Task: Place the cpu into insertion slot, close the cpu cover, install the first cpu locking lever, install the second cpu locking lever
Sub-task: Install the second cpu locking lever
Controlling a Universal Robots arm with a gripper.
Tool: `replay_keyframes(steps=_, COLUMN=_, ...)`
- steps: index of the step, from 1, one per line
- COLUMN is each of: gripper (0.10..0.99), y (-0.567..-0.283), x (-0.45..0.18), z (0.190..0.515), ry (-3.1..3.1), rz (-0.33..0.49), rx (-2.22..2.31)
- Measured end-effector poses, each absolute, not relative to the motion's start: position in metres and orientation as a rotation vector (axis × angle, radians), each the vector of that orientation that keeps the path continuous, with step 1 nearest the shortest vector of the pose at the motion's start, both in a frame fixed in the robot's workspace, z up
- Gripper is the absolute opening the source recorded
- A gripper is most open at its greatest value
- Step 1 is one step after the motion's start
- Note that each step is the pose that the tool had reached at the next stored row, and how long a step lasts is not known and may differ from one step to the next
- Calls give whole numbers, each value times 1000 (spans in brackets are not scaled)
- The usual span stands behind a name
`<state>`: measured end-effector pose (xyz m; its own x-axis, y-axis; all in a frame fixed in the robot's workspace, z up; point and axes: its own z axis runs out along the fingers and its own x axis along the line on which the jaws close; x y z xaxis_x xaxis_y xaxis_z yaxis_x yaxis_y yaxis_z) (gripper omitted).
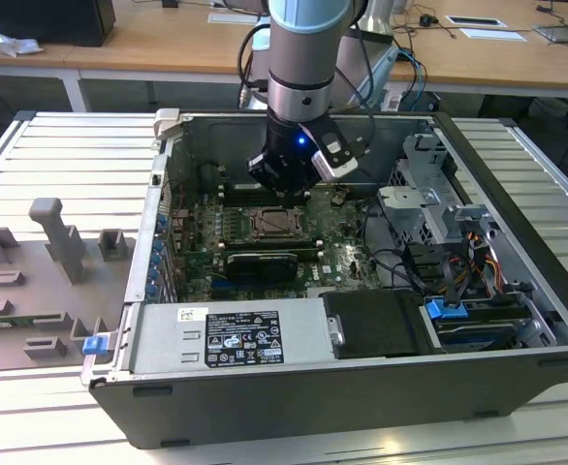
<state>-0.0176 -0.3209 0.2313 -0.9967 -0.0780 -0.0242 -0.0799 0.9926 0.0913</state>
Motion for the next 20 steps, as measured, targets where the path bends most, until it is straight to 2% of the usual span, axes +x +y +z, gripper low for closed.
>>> replay_keyframes(steps=5, gripper=106, y=-322, x=-18, z=245, ry=3115, rz=144, rx=-124)
replay_keyframes(steps=20, gripper=106, y=-335, x=-18, z=245, ry=3115, rz=144, rx=-124)
